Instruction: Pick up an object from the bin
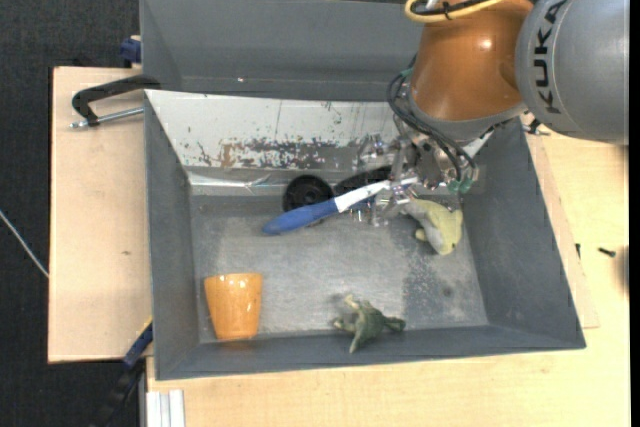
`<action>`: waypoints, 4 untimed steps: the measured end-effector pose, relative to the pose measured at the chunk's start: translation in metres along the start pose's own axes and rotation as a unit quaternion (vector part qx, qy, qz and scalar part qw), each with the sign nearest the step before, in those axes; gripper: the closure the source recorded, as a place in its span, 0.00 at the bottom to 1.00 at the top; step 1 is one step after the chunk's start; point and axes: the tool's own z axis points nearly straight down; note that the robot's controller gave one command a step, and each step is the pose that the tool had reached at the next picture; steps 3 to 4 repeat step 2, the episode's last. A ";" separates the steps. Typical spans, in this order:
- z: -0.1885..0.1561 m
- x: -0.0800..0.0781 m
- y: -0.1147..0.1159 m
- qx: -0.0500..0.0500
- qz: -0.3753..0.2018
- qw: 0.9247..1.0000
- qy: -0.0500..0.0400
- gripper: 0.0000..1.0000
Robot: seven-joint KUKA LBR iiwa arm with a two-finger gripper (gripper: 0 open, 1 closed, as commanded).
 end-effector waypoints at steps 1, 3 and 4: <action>-0.063 -0.003 0.005 0.000 -0.001 1.000 0.000 1.00; -0.035 0.008 0.048 -0.002 -0.006 1.000 0.009 1.00; -0.035 0.008 0.048 -0.002 -0.006 1.000 0.009 1.00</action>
Offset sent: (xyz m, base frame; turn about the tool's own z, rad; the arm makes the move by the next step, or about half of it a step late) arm -0.0011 0.0047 0.0577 -0.0010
